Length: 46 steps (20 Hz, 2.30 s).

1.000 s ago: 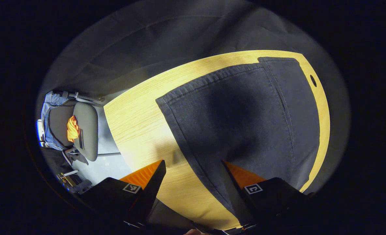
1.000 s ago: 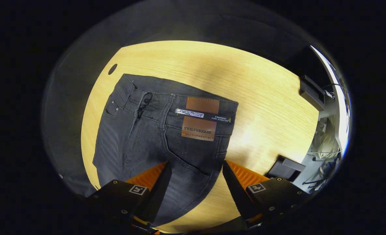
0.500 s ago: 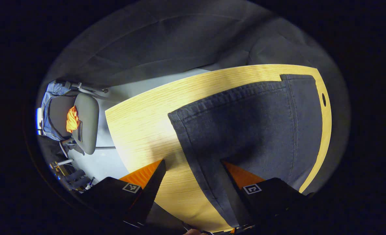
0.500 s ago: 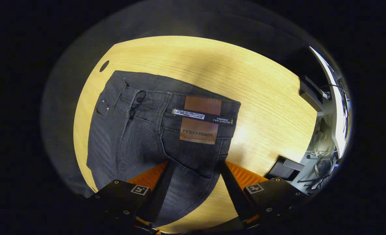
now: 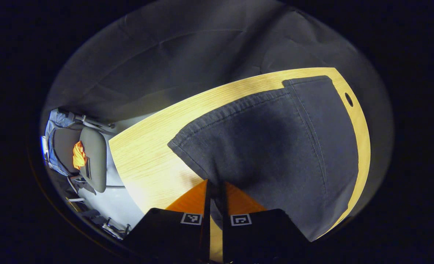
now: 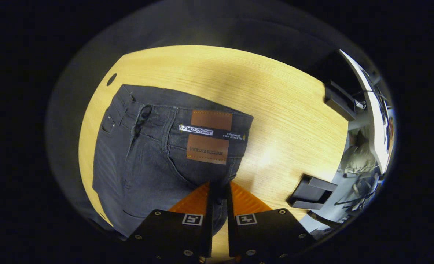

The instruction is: Grasp the waist and the cuffs of the jeans and fold them to make the two legs overlap; first hold the waist and fold one-third of the jeans toward the cuffs, then hold the cuffs and fold the remaining one-third in the same direction to finish folding.

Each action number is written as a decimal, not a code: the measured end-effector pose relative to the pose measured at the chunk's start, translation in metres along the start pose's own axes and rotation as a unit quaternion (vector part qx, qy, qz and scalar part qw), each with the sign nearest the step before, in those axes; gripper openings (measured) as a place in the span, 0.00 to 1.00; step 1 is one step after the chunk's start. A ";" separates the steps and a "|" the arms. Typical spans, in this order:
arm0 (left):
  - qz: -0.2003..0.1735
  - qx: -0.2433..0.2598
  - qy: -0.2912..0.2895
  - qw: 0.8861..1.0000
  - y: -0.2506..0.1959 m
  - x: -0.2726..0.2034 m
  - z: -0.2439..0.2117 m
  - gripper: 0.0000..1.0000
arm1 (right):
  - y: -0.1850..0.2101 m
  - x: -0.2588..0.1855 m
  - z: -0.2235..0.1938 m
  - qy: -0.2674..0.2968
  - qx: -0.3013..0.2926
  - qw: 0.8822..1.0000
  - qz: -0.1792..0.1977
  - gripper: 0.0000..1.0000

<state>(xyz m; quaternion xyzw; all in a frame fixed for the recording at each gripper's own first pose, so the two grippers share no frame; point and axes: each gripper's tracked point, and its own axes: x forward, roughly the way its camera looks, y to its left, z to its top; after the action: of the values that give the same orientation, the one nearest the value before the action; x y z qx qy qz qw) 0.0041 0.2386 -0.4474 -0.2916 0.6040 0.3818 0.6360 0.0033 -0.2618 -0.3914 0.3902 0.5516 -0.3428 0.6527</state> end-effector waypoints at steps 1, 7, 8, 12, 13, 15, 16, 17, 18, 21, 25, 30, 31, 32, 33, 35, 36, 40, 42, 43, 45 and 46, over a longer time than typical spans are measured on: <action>-0.006 0.018 -0.001 1.000 -0.001 0.002 0.000 0.13 | 0.000 0.005 0.000 0.000 -0.006 1.000 0.007 0.19; -0.122 0.009 -0.008 0.992 -0.029 -0.013 0.012 0.01 | 0.011 0.000 0.001 0.004 0.032 0.996 0.083 0.02; -0.140 0.009 -0.016 0.990 -0.029 -0.017 0.014 0.01 | 0.009 -0.003 0.000 -0.002 0.052 0.994 0.096 0.01; -0.186 0.037 -0.048 0.981 -0.040 -0.038 0.024 0.01 | 0.014 -0.020 0.002 -0.007 0.048 0.991 0.124 0.01; -0.193 0.040 -0.053 0.979 -0.044 -0.043 0.027 0.01 | 0.017 -0.024 0.003 -0.014 0.043 0.991 0.126 0.01; -0.192 0.051 -0.053 0.979 -0.046 -0.049 0.026 0.01 | 0.024 -0.034 0.006 -0.024 0.043 0.990 0.133 0.01; -0.197 0.052 -0.055 0.977 -0.050 -0.053 0.029 0.01 | 0.028 -0.039 0.008 -0.027 0.040 0.989 0.139 0.01; -0.205 0.053 -0.058 0.976 -0.056 -0.057 0.034 0.01 | 0.033 -0.044 0.010 -0.028 0.037 0.988 0.146 0.01; -0.214 0.053 -0.058 0.974 -0.059 -0.061 0.038 0.01 | 0.036 -0.050 0.012 -0.031 0.040 0.987 0.153 0.01; -0.242 0.061 -0.071 0.966 -0.076 -0.077 0.053 0.01 | 0.048 -0.066 0.018 -0.026 0.058 0.981 0.182 0.01; -0.262 0.076 -0.078 0.959 -0.103 -0.090 0.078 0.01 | 0.072 -0.089 0.036 -0.050 0.048 0.977 0.200 0.01; -0.275 0.119 -0.079 0.951 -0.141 -0.096 0.103 0.01 | 0.103 -0.106 0.047 -0.072 0.043 0.976 0.203 0.01; -0.278 0.125 -0.077 0.949 -0.148 -0.096 0.109 0.01 | 0.107 -0.108 0.049 -0.075 0.049 0.975 0.202 0.01; -0.279 0.131 -0.075 0.948 -0.155 -0.093 0.112 0.01 | 0.110 -0.110 0.049 -0.076 0.052 0.975 0.202 0.01; -0.281 0.136 -0.070 0.948 -0.162 -0.092 0.118 0.01 | 0.111 -0.111 0.051 -0.080 0.057 0.975 0.200 0.01; -0.280 0.148 -0.065 0.946 -0.172 -0.090 0.128 0.01 | 0.114 -0.113 0.052 -0.080 0.072 0.974 0.199 0.00; -0.280 0.152 -0.065 0.946 -0.179 -0.090 0.132 0.01 | 0.117 -0.114 0.054 -0.079 0.079 0.973 0.201 0.01; -0.269 0.169 -0.083 0.945 -0.206 -0.090 0.150 0.01 | 0.129 -0.109 0.067 -0.073 0.081 0.972 0.211 0.01; -0.241 0.178 -0.111 0.947 -0.212 -0.084 0.165 0.01 | 0.140 -0.102 0.078 -0.066 0.076 0.972 0.213 0.01; -0.227 0.176 -0.131 0.949 -0.214 -0.083 0.177 0.01 | 0.142 -0.097 0.082 -0.067 0.070 0.973 0.208 0.00; -0.216 0.182 -0.143 0.949 -0.222 -0.080 0.184 0.01 | 0.152 -0.085 0.087 -0.060 0.050 0.976 0.205 0.00; -0.207 0.181 -0.128 0.953 -0.221 -0.075 0.176 0.01 | 0.160 -0.082 0.089 -0.054 0.046 0.975 0.208 0.01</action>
<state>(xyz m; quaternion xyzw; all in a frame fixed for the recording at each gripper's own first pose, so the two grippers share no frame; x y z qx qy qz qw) 0.2866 0.2561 -0.3755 -0.2389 0.5027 0.1605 0.8152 0.1716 -0.2656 -0.2821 0.5069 0.4059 -0.2446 0.7200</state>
